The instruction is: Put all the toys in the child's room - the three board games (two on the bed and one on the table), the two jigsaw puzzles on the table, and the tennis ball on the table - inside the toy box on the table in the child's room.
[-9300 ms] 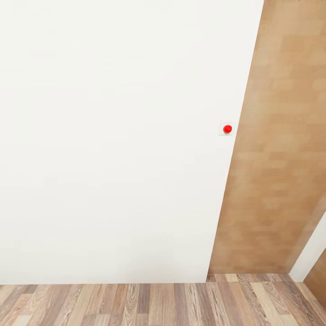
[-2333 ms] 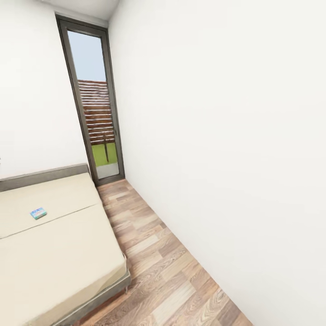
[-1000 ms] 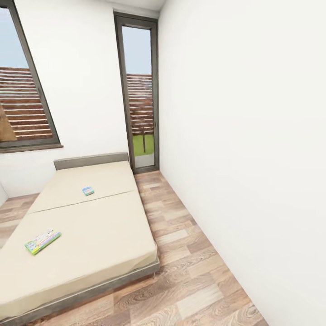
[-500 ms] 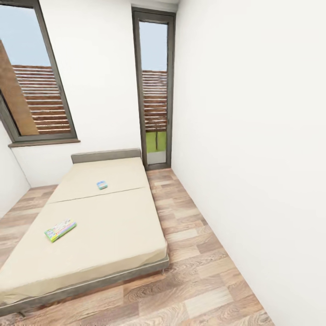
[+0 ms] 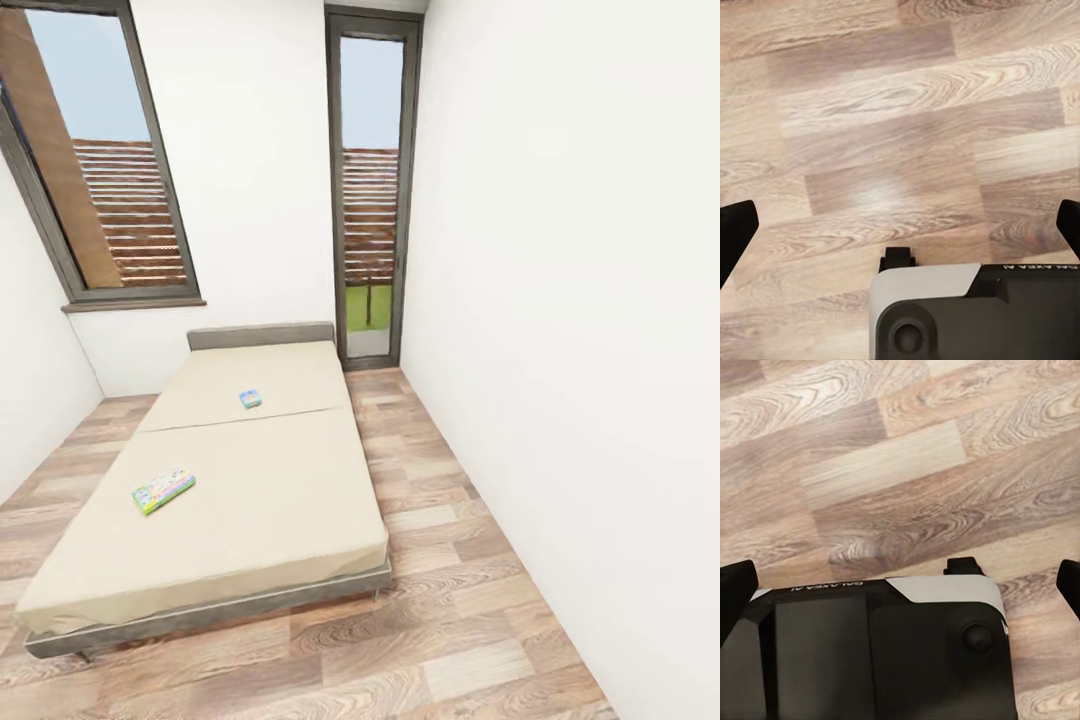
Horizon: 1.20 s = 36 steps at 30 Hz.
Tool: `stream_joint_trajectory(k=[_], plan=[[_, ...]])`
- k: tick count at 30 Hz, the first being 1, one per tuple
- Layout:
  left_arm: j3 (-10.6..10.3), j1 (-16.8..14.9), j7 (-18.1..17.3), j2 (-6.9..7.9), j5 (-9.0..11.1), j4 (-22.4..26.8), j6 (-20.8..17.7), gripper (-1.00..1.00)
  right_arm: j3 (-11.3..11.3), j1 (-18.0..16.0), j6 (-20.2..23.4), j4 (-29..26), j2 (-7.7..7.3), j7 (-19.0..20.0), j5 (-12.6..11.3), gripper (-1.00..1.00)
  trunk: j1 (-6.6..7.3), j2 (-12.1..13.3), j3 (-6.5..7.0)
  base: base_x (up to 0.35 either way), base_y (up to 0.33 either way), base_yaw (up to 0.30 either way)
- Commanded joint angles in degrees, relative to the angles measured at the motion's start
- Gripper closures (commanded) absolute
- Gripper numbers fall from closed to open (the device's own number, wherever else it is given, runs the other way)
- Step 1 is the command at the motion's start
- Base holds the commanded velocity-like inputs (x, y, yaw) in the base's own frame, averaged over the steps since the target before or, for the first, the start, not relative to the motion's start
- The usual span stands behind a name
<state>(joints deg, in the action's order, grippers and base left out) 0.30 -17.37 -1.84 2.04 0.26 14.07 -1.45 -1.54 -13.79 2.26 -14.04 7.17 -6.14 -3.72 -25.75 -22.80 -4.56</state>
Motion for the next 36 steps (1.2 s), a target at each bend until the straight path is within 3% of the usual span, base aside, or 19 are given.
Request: stream_joint_trajectory(k=[1,4,8,10,12,14,15,17,18,21,23,24,26,29,34,36], plan=[[0.1,0.0,-0.2,0.06,0.0,0.2,-0.2,-1.00,-0.1,0.0,0.2,-0.1,0.03,-0.1,-0.4,-1.00,-0.03,-0.1,-0.15,0.000,0.000,0.051],[0.5,-0.1,-0.6,0.72,0.1,0.4,-0.3,-1.00,-0.1,0.0,0.2,-0.2,-0.08,-0.1,-0.3,-1.00,-0.03,-0.1,-0.18,0.000,0.000,0.026],[3.2,-0.3,-3.2,3.95,0.2,0.6,-1.6,-1.00,-0.1,0.0,0.2,-0.2,-0.54,-0.1,-0.5,-1.00,-0.03,-0.1,-0.19,0.000,0.000,0.008],[5.7,-0.5,-7.5,5.95,0.2,1.5,-4.8,-1.00,-0.3,0.0,0.2,-0.2,-0.72,0.0,-0.6,-1.00,-0.03,-0.1,-0.19,0.000,0.000,0.002],[7.1,-0.5,-10.5,6.96,0.2,3.1,-7.2,-1.00,-0.4,0.0,0.2,-0.2,-0.77,0.1,-0.6,-1.00,-0.03,-0.1,-0.19,0.000,0.000,0.001],[8.9,-0.5,-15.7,8.48,0.2,7.0,-12.4,-1.00,-0.5,0.0,0.2,-0.3,-0.80,0.2,-0.7,-1.00,-0.03,-0.1,-0.19,0.000,0.000,0.000],[10.0,-0.5,-19.4,9.35,0.1,10.5,-17.1,-1.00,-0.6,0.0,0.2,-0.4,-0.82,0.3,-0.7,-1.00,-0.03,-0.1,-0.19,0.000,0.000,0.000],[11.0,-0.5,-22.8,10.22,0.0,14.4,-22.3,-1.00,-0.7,-0.1,0.4,-0.7,-0.86,0.3,-0.8,-1.00,-0.03,-0.1,-0.19,0.000,0.000,0.000],[11.9,-0.5,-25.8,11.28,-0.1,18.8,-27.3,-1.00,-0.8,-0.2,0.7,-1.4,-0.85,0.3,-0.9,-1.00,-0.03,-0.1,-0.19,0.000,0.000,0.000],[13.4,-0.5,-30.7,13.65,-0.1,27.5,-36.2,-1.00,-0.8,-0.3,2.1,-4.7,-0.80,0.3,-1.1,-1.00,-0.03,-0.1,-0.19,0.000,0.000,0.000],[14.4,-0.5,-33.3,14.75,-0.1,32.9,-41.2,-1.00,-0.8,-0.3,5.4,-8.5,-0.68,0.3,-1.2,-1.00,-0.03,-0.1,-0.19,0.000,0.000,0.000],[15.1,-0.5,-34.4,15.21,-0.1,35.8,-43.9,-1.00,-0.8,-0.3,9.1,-11.9,-0.63,0.3,-1.2,-1.00,-0.03,-0.1,-0.19,0.000,0.000,0.000],[15.7,-0.5,-35.2,15.51,-0.1,38.3,-46.3,-1.00,-0.8,-0.3,13.5,-16.1,-0.61,0.3,-1.3,-1.00,-0.03,-0.1,-0.19,0.000,0.000,0.000],[16.8,-0.5,-36.1,15.80,-0.1,44.2,-51.5,-1.00,-0.9,-0.2,24.9,-28.9,-0.45,0.3,-1.3,-1.00,-0.03,-0.1,-0.19,0.000,0.000,0.000],[17.1,-0.6,-36.5,15.59,0.0,49.5,-54.9,-1.00,-0.8,-0.1,35.9,-44.2,-0.17,0.3,-1.5,-1.00,-0.03,-0.1,-0.19,0.000,0.000,0.000],[17.1,-0.6,-36.5,15.54,0.0,50.4,-55.2,-1.00,-0.8,-0.1,37.5,-46.5,-0.13,0.3,-1.5,-1.00,-0.03,-0.1,-0.19,0.000,0.000,0.000]])
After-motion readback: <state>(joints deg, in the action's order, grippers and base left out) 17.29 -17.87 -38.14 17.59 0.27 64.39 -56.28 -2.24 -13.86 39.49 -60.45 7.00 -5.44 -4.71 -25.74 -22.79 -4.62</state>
